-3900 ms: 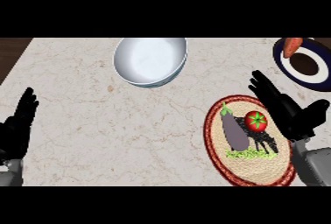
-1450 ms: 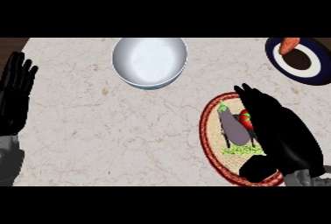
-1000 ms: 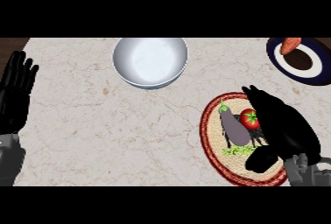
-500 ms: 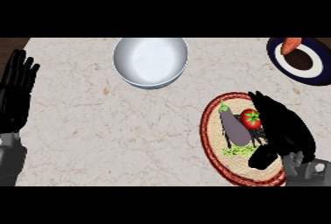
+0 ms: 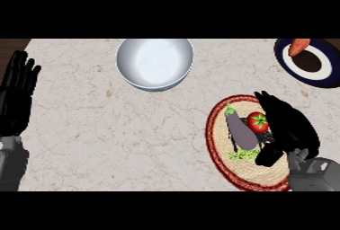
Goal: Pick the tomato from the placemat and place it in the bowl
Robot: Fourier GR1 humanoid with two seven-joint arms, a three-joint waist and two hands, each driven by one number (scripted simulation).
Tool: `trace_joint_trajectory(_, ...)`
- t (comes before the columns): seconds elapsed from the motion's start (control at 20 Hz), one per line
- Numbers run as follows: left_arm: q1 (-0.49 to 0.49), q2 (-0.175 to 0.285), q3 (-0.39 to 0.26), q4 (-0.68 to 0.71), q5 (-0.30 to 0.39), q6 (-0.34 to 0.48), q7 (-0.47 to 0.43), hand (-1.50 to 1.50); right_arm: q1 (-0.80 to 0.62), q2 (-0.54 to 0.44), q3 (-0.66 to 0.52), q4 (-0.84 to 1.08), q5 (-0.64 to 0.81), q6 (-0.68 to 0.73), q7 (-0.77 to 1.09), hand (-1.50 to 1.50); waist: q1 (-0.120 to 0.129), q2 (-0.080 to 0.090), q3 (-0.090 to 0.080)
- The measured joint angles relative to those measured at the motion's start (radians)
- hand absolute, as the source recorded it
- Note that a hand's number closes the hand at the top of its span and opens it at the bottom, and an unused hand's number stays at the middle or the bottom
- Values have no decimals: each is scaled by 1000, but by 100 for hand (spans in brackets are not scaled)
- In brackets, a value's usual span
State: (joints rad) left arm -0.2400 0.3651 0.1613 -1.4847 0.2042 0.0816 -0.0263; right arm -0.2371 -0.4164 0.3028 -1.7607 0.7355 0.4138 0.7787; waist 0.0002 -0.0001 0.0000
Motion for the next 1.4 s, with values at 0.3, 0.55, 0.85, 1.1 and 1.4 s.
trace_joint_trajectory(0.3,10,-20,15,-13,-11,-23,-6,0,8,61,-6,88,82,-13,-47,-150,1,0,0)
trace_joint_trajectory(0.55,-1,-37,23,-3,-32,-23,-4,0,-9,98,-37,181,131,-35,-107,-150,1,0,0)
trace_joint_trajectory(0.85,-24,-34,43,21,-40,-42,0,0,-6,136,-68,247,175,-48,-123,-150,0,0,0)
trace_joint_trajectory(1.1,3,-47,44,-26,-50,-41,18,0,-16,132,-111,305,201,-46,-159,150,1,-1,-1)
trace_joint_trajectory(1.4,20,-52,54,-39,-51,-56,19,0,-23,101,-131,345,243,-129,-292,150,1,-2,-2)
